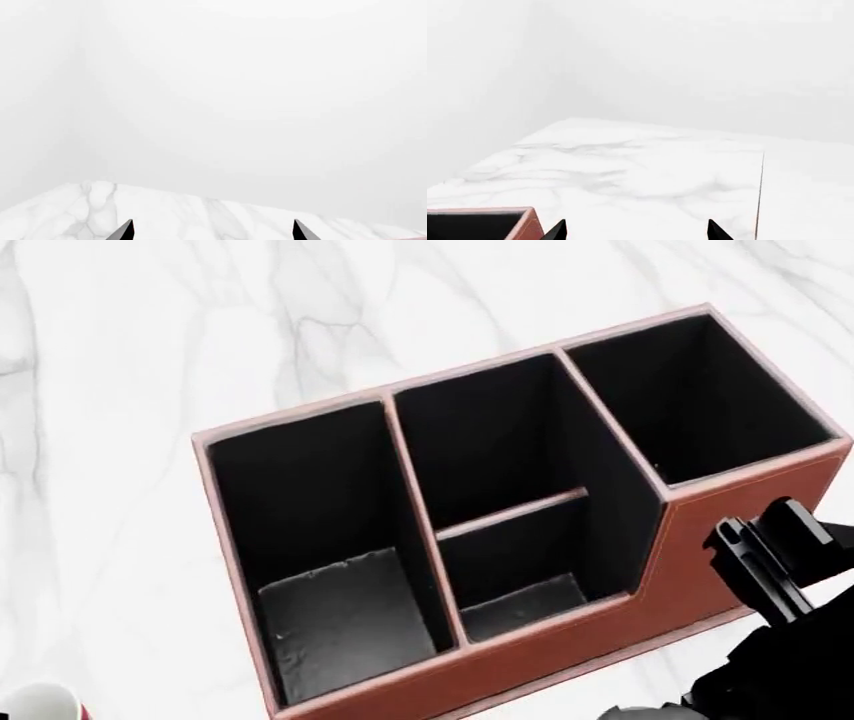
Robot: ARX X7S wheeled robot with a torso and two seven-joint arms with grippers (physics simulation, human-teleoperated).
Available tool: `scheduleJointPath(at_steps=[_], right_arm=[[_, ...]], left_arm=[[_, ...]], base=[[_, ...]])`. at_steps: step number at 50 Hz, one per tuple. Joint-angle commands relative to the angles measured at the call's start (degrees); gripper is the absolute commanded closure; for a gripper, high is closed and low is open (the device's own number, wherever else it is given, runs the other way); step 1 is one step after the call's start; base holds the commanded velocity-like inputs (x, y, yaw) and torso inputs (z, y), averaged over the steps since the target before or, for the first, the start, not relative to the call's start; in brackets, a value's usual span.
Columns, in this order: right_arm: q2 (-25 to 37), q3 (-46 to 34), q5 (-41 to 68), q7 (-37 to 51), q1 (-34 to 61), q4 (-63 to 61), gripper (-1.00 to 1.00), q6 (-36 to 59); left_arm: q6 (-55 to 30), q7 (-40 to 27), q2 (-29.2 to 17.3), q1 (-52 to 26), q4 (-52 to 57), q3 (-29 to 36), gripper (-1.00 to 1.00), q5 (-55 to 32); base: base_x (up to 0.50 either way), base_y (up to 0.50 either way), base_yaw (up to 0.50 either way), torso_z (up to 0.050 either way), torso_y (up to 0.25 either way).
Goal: Pick up the book and place it in the left compartment of the caddy.
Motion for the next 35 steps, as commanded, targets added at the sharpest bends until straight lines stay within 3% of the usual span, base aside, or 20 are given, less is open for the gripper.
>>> scheduleJointPath(at_steps=[1, 11, 35], right_arm=[[-0.29, 1.52, 8.28, 12.35, 2.48, 5.1, -1.0, -2.14], [-0.44, 2.53, 13.5, 20.61, 2.53, 6.49, -1.0, -3.33], [-0.7, 8.35, 15.28, 20.98, 4.28, 13.13, -1.0, -6.05]], left_arm=[[0.23, -0.28, -0.44, 0.03, 0.27, -0.22, -1.0, -0.62], [0.95, -0.45, -0.91, 0.36, 0.51, -0.96, -1.0, -1.08], [1.31, -1.56, -1.84, 0.56, 0.98, -1.82, -1.0, -2.63]], base=[[0.0, 0.0, 0.0, 0.0, 0.0], [0.0, 0.0, 0.0, 0.0, 0.0], [0.0, 0.0, 0.0, 0.0, 0.0]])
